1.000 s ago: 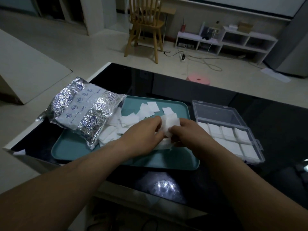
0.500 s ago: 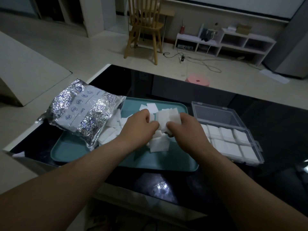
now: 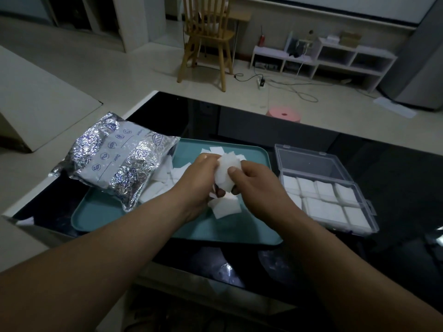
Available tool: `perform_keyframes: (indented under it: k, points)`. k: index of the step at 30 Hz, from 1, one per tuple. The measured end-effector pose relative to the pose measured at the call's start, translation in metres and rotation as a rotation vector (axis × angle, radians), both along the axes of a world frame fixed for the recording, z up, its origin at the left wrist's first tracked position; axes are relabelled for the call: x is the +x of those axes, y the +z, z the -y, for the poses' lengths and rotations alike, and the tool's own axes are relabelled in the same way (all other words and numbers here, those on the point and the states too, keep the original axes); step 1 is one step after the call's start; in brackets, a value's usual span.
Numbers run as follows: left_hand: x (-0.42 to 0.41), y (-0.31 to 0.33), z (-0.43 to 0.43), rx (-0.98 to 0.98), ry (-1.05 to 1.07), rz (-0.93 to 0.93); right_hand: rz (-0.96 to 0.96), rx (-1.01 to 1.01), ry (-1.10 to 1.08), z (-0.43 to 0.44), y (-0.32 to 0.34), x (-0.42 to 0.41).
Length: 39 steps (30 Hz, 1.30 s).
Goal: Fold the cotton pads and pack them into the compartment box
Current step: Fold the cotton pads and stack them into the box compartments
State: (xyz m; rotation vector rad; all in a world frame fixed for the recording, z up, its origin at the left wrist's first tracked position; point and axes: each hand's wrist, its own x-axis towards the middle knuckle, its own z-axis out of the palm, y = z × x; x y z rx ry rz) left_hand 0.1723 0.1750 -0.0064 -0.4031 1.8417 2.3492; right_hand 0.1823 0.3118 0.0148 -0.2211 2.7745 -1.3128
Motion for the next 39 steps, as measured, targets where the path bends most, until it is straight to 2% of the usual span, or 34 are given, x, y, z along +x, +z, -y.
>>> perform_keyframes:
  k: [3,5,7,11,13,17,19,23,25,26,30,36,39]
  points:
    - [-0.007,-0.002,0.005,-0.016,0.037,0.034,0.008,-0.053,-0.058,-0.011,0.003,-0.005]
    - [-0.009,-0.002,0.009,0.071,0.026,0.058,0.039,-0.104,-0.095,-0.018,0.003,-0.009]
    - [-0.008,0.0,0.012,0.22,-0.036,0.086,0.136,-0.234,-0.115,-0.023,0.003,-0.012]
    - [-0.005,-0.001,0.01,0.296,-0.167,0.095,0.33,-0.539,-0.182,-0.023,-0.004,-0.012]
    - [-0.004,0.0,0.008,0.302,-0.194,0.077,0.366,-0.618,-0.244,-0.021,-0.008,-0.011]
    - [-0.003,-0.004,0.005,0.185,-0.206,-0.012,0.391,-0.714,-0.267,-0.019,-0.009,-0.008]
    - [-0.002,-0.008,0.003,0.084,-0.193,-0.031,0.394,-0.676,-0.259,-0.018,-0.012,-0.006]
    - [-0.002,-0.016,0.006,-0.257,-0.147,-0.058,0.131,-0.16,-0.262,-0.02,-0.021,-0.005]
    - [-0.001,-0.02,0.008,-0.365,-0.141,-0.063,0.101,-0.095,-0.245,-0.022,-0.022,-0.005]
    - [-0.001,-0.021,0.009,-0.384,-0.134,-0.067,0.126,-0.14,-0.23,-0.024,-0.022,-0.007]
    - [-0.003,-0.016,0.014,-0.317,-0.145,-0.079,0.304,-0.444,-0.16,-0.027,-0.02,-0.012]
    - [-0.003,-0.01,0.014,-0.223,-0.183,-0.098,0.249,-0.343,-0.112,-0.033,-0.016,-0.012]
    - [0.001,-0.003,0.011,0.019,-0.193,-0.036,0.218,-0.281,-0.095,-0.033,-0.013,-0.01]
